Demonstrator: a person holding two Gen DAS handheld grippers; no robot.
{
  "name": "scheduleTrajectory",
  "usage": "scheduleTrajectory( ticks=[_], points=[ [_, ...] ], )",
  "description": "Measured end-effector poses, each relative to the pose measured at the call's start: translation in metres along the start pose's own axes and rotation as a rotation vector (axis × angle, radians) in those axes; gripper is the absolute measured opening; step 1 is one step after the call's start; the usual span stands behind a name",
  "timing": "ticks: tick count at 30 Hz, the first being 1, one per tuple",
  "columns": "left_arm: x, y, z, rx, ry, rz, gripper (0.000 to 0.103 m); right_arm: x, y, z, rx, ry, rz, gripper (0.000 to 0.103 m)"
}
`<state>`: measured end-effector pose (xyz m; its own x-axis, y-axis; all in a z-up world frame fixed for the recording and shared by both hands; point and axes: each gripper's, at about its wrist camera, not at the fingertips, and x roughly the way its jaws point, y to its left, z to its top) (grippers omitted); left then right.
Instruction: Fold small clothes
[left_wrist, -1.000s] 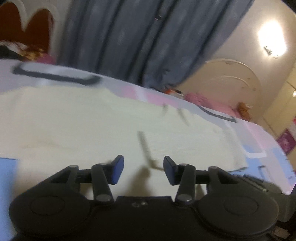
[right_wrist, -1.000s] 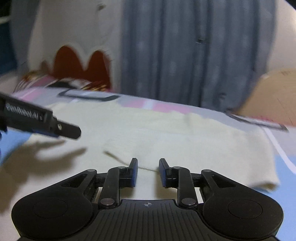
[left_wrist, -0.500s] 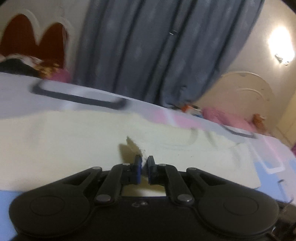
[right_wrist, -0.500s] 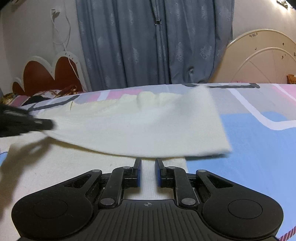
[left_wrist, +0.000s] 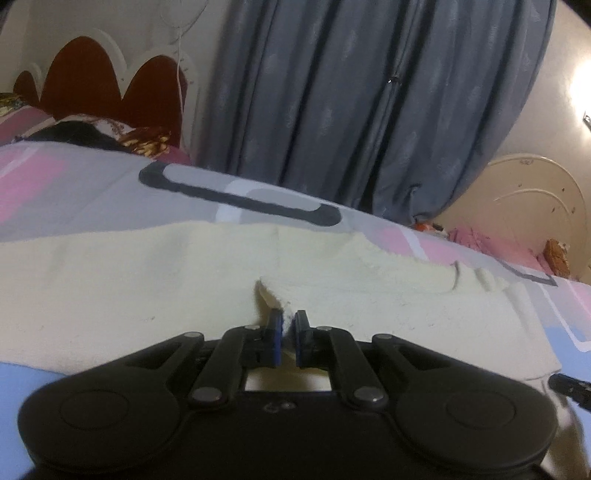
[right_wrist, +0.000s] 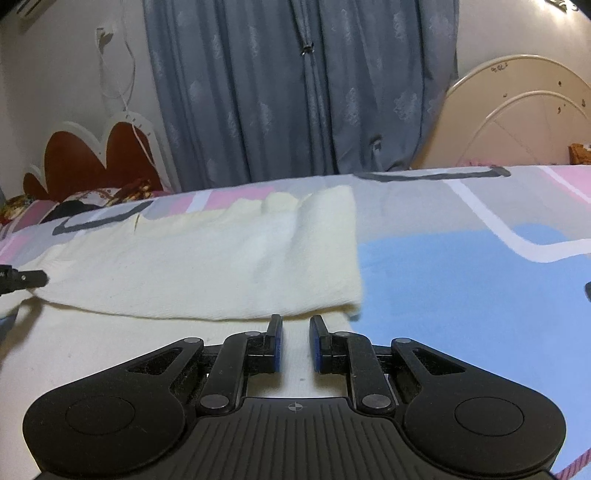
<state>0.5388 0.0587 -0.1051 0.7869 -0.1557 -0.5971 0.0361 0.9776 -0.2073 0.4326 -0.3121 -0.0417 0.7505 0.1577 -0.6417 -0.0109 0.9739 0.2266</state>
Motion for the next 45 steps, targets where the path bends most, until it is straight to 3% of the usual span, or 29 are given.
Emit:
scheduleTrajectory(
  ticks=[5, 10, 13, 15, 17, 23, 26, 28, 30, 33, 34, 36, 38, 40, 42, 45],
  points=[
    [0.008, 0.001, -0.006, 0.031, 0.038, 0.006, 0.006, -0.003, -0.007, 0.005, 0.011, -0.003, -0.011, 0.016],
    [0.011, 0.001, -0.013, 0.055, 0.031, 0.017, 0.007, -0.014, 0.0, 0.014, -0.019, -0.091, 0.018, 0.016],
    [0.009, 0.002, -0.014, 0.066, 0.027, 0.031, 0.013, 0.022, -0.002, 0.012, -0.048, 0.025, -0.057, 0.016],
    [0.001, 0.009, -0.009, 0.039, 0.016, 0.06, 0.021, 0.023, -0.01, 0.017, -0.002, 0.018, -0.071, 0.016],
    [-0.014, 0.01, -0.004, 0.016, -0.053, 0.129, 0.019, 0.013, -0.007, 0.024, -0.011, -0.023, -0.094, 0.016],
    [0.012, -0.062, 0.006, 0.199, -0.038, -0.007, 0.034, 0.046, 0.023, 0.049, -0.069, -0.056, 0.027, 0.016],
    [0.037, -0.058, 0.008, 0.122, 0.035, -0.008, 0.027, 0.07, 0.037, 0.055, -0.108, -0.048, 0.049, 0.016],
    [0.043, -0.046, 0.005, 0.088, 0.04, -0.009, 0.028, 0.085, 0.038, 0.056, -0.125, -0.023, 0.066, 0.016],
    [0.042, -0.039, 0.003, 0.107, 0.036, -0.007, 0.026, 0.099, 0.029, 0.057, -0.156, -0.016, 0.025, 0.016],
    [0.039, -0.033, 0.001, 0.118, 0.031, -0.007, 0.026, 0.114, -0.016, 0.067, 0.015, -0.031, -0.11, 0.015],
    [0.039, -0.033, 0.002, 0.117, 0.029, -0.007, 0.026, 0.118, -0.029, 0.071, 0.066, -0.028, -0.126, 0.009],
    [0.04, -0.037, -0.001, 0.13, 0.021, 0.005, 0.026, 0.122, -0.03, 0.076, 0.037, -0.017, -0.125, 0.008],
    [0.039, -0.041, 0.0, 0.142, 0.018, 0.016, 0.026, 0.123, -0.023, 0.075, -0.04, -0.006, -0.143, 0.008],
    [0.029, -0.045, 0.002, 0.157, 0.006, 0.024, 0.029, 0.113, -0.023, 0.076, -0.041, 0.001, -0.134, 0.008],
    [0.012, -0.047, 0.0, 0.174, -0.041, 0.013, 0.032, 0.087, -0.023, 0.071, -0.036, -0.042, -0.096, 0.008],
    [0.009, -0.06, -0.015, 0.228, -0.014, -0.011, 0.032, 0.061, -0.012, 0.053, -0.084, -0.044, -0.036, 0.008]
  ],
)
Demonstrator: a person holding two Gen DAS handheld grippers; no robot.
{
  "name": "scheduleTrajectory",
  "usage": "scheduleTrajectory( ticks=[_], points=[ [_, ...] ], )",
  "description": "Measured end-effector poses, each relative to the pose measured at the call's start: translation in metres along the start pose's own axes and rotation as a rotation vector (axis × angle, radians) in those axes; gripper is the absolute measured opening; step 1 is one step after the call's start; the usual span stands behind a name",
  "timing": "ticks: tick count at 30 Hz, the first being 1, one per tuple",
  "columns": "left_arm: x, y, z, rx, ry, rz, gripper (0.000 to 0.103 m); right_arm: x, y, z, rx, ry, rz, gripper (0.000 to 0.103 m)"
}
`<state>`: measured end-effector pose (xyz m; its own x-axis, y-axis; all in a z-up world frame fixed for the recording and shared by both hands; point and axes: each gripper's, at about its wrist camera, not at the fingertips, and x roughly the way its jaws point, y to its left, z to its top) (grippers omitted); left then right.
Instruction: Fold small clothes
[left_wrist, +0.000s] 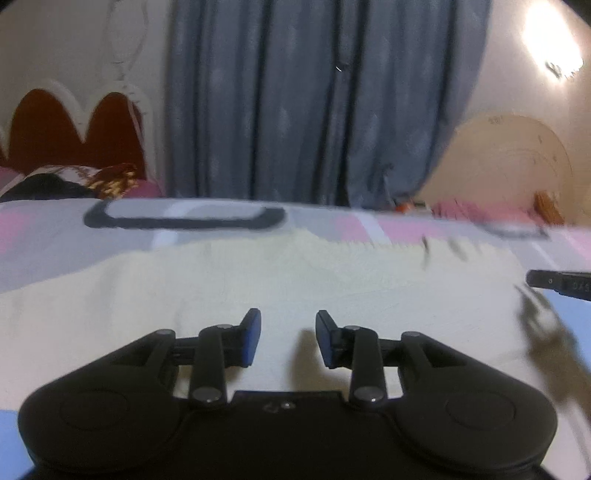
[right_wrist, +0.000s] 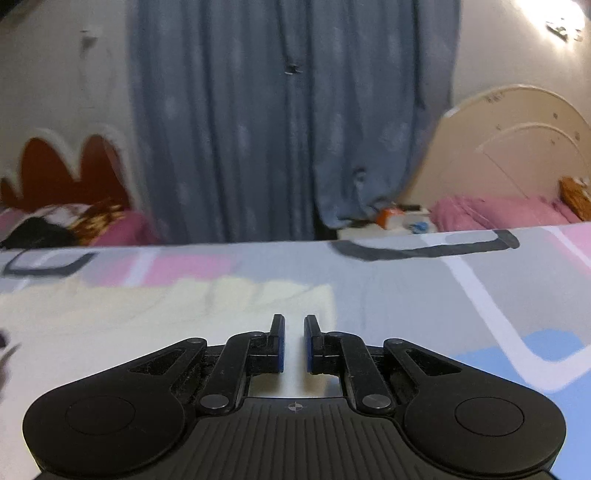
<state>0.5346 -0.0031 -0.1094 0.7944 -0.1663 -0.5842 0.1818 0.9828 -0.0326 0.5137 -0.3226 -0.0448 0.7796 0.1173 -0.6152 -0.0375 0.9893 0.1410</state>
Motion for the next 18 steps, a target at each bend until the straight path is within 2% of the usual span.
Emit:
scheduleTrajectory(
  ticks=[1, 3, 5, 7, 9, 11, 12, 14, 18],
  points=[
    [0.003, -0.003, -0.005, 0.021, 0.022, 0.008, 0.034, -0.004, 0.006, -0.008, -0.023, 0.016, 0.014, 0.008],
    [0.003, -0.003, -0.014, 0.023, 0.011, 0.017, 0.033, -0.002, 0.016, -0.025, -0.065, 0.068, -0.009, 0.008],
    [-0.003, 0.0, -0.014, 0.014, 0.018, 0.033, 0.033, -0.008, 0.013, -0.034, -0.058, 0.055, -0.02, 0.008],
    [-0.014, -0.003, -0.011, 0.024, -0.008, 0.063, 0.032, -0.017, 0.011, -0.034, -0.054, 0.057, -0.049, 0.008],
    [-0.021, -0.008, -0.013, 0.031, -0.028, 0.044, 0.033, -0.034, 0.013, -0.032, -0.046, 0.012, -0.031, 0.008],
    [-0.014, -0.011, -0.019, 0.033, 0.018, 0.05, 0.037, -0.045, 0.02, -0.032, -0.05, -0.013, 0.002, 0.008],
    [-0.011, -0.009, -0.024, 0.021, 0.031, 0.052, 0.037, -0.045, 0.022, -0.033, -0.052, -0.001, 0.007, 0.009],
    [-0.012, -0.007, -0.026, 0.002, 0.016, 0.046, 0.037, -0.031, 0.025, -0.042, -0.062, 0.092, -0.042, 0.008],
    [-0.022, -0.001, -0.026, -0.003, 0.015, 0.056, 0.039, -0.041, 0.02, -0.039, -0.016, 0.07, -0.046, 0.008]
  ],
)
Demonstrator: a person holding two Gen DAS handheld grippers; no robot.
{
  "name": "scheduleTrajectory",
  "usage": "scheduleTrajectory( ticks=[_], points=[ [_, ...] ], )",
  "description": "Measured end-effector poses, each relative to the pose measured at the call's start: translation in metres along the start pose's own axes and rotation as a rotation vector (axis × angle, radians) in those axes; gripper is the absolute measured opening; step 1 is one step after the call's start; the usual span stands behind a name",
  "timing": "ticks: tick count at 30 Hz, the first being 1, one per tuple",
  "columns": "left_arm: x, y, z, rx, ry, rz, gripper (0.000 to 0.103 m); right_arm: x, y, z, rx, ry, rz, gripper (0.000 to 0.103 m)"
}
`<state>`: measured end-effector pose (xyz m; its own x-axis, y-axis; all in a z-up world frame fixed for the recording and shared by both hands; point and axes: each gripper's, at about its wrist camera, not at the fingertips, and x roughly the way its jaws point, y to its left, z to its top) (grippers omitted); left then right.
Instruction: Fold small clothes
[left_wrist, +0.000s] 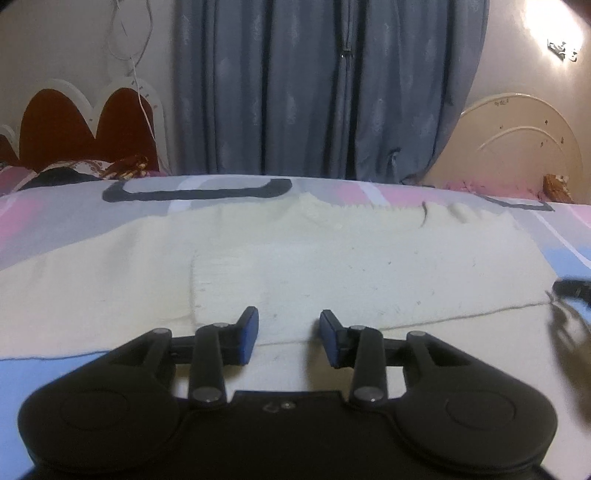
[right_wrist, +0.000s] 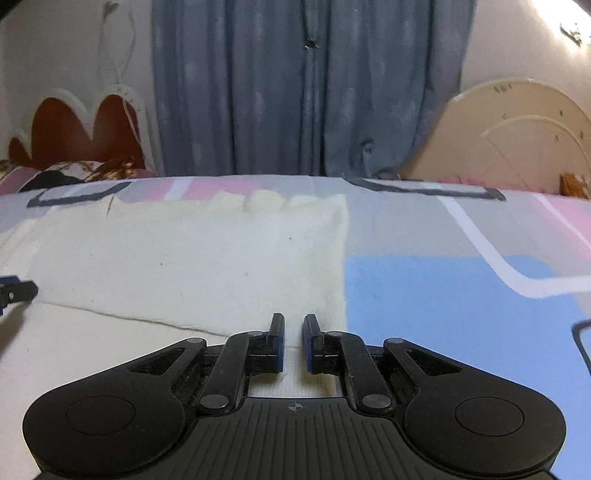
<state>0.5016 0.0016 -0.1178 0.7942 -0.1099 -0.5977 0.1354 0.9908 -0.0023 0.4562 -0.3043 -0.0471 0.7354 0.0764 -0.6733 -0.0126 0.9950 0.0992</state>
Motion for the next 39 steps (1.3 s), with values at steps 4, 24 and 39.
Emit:
scheduleTrajectory(
  ticks=[4, 24, 39],
  points=[
    [-0.002, 0.01, -0.002, -0.026, 0.015, 0.0, 0.039, 0.012, -0.002, -0.01, -0.02, 0.034, -0.026, 0.009],
    [-0.097, 0.265, -0.068, -0.691, -0.057, 0.222, 0.043, -0.033, 0.043, -0.011, 0.13, 0.008, 0.07, 0.009],
    [-0.09, 0.359, -0.08, -1.041, -0.182, 0.156, 0.002, -0.029, 0.041, 0.01, 0.176, 0.007, -0.002, 0.009]
  ],
)
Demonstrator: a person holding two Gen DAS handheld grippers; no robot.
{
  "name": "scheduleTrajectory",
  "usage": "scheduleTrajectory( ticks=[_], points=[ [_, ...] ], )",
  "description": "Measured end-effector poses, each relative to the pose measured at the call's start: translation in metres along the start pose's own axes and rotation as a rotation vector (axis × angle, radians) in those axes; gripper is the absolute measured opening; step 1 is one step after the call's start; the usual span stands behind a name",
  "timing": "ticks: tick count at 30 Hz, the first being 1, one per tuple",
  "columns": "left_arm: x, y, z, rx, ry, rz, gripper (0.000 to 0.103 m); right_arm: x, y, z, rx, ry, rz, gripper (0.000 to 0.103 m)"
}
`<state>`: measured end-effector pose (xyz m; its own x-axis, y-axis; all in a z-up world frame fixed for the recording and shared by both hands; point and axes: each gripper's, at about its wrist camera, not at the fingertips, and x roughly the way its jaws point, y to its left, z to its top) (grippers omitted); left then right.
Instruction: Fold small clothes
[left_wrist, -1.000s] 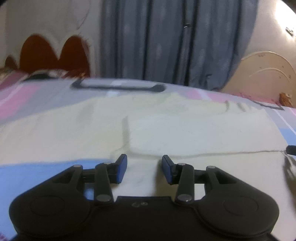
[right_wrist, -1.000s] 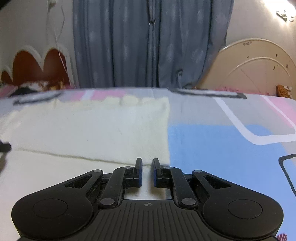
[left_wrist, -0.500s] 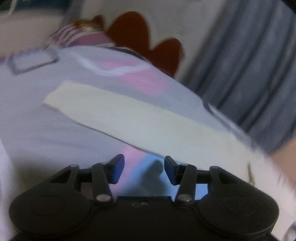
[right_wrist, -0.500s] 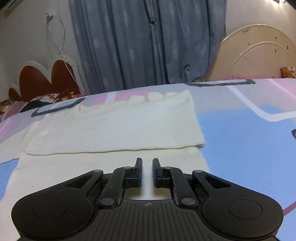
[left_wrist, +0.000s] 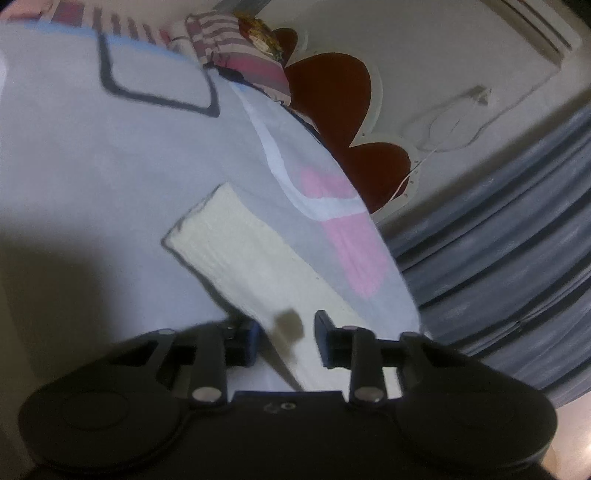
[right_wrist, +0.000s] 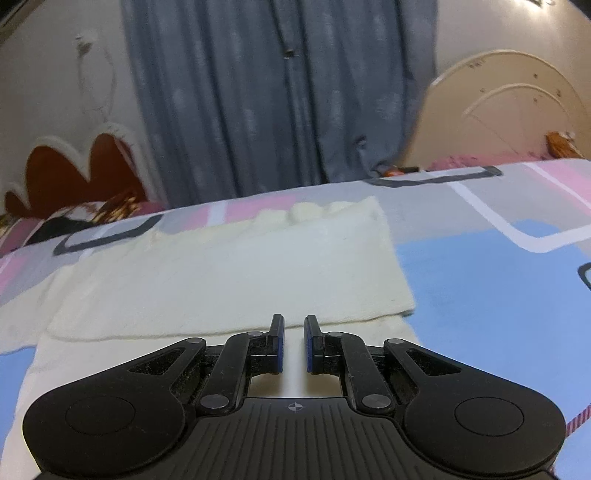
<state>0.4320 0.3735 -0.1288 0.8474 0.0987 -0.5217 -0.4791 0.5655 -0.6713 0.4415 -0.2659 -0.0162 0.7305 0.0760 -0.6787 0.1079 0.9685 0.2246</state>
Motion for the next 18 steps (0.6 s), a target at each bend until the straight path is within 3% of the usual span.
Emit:
scheduleTrajectory(
  ticks=[2, 8, 15, 18],
  points=[
    [0.005, -0.014, -0.001, 0.11, 0.04, -0.006, 0.002, 0.004, -0.005, 0.003, 0.011, 0.016, -0.015, 0.009],
    [0.0, -0.102, -0.039, 0.397, 0.046, -0.142, 0.002, -0.001, -0.013, 0.004, 0.037, 0.008, -0.014, 0.009],
    [0.011, -0.233, -0.149, 0.744, 0.133, -0.293, 0.002, -0.008, -0.018, 0.004, 0.052, 0.003, 0.008, 0.009],
    [0.022, -0.277, -0.208, 0.884, 0.184, -0.31, 0.002, -0.014, -0.021, 0.006, 0.055, -0.001, 0.024, 0.009]
  ],
)
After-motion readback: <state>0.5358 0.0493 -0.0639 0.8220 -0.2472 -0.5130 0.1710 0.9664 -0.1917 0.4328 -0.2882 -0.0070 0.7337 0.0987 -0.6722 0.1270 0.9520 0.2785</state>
